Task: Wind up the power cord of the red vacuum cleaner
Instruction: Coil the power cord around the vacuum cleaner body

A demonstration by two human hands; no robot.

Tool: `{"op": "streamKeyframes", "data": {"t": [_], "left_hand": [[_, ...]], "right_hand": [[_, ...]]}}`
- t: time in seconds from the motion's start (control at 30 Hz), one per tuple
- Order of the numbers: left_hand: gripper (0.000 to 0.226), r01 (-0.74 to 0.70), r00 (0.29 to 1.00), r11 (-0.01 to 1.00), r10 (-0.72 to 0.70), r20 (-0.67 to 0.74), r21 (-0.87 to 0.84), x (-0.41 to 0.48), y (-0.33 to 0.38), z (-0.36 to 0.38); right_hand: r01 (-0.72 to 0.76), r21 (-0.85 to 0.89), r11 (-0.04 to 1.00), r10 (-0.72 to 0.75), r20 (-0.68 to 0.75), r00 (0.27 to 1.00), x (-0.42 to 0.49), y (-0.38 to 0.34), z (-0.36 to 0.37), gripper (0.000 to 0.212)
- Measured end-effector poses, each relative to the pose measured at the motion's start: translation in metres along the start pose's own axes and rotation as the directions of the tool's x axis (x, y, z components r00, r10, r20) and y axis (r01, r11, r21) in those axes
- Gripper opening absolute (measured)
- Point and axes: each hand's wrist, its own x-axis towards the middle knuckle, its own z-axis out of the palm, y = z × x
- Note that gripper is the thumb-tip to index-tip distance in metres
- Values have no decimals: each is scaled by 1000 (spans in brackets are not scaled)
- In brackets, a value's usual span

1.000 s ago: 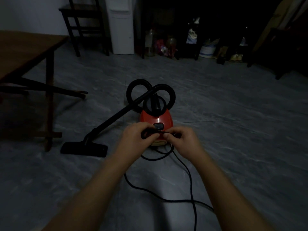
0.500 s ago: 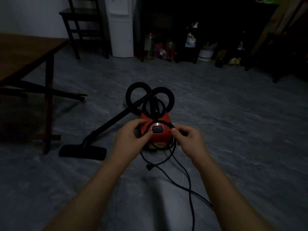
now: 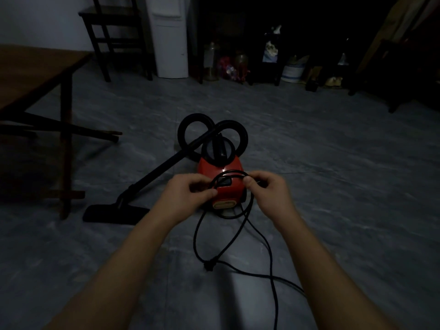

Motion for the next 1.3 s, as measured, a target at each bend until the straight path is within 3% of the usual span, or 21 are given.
{"op": "streamKeyframes", "data": {"t": [0.23, 0.6, 0.7, 0.87, 0.93, 1.1, 1.23, 1.3], "left_hand": [[8, 94, 993, 989, -85, 78, -110, -4, 12, 1], [16, 173, 974, 876, -219, -53, -450, -6, 22, -3], [15, 189, 967, 870, -246, -69, -456, -6, 19, -2], [14, 166, 952, 857, -269, -148, -487, -5, 16, 3], [15, 135, 943, 850, -268, -197, -509, -4, 17, 3], [12, 65, 932, 814, -257, -257, -577, -2, 18, 1], [10, 48, 923, 739, -290, -253, -672, 0, 18, -2], [10, 57, 919, 711, -312, -242, -701, 0, 18, -3]], "right_hand": [[31, -236, 971, -50, -78, 996, 3, 9, 1, 10], [32, -347, 937, 0, 92, 996, 4, 24, 0, 20], [4, -301, 954, 19, 74, 997, 4, 23, 2, 16], [-85, -5, 996, 85, 34, 996, 1, 10, 7, 17], [-118, 22, 993, 117, 42, 992, 1, 7, 7, 13], [-162, -234, 959, 195, 123, 973, -1, 20, 11, 15], [-158, -558, 814, 293, 161, 942, -4, 30, 7, 11], [-160, -611, 775, 314, 152, 937, -6, 32, 7, 14]]}}
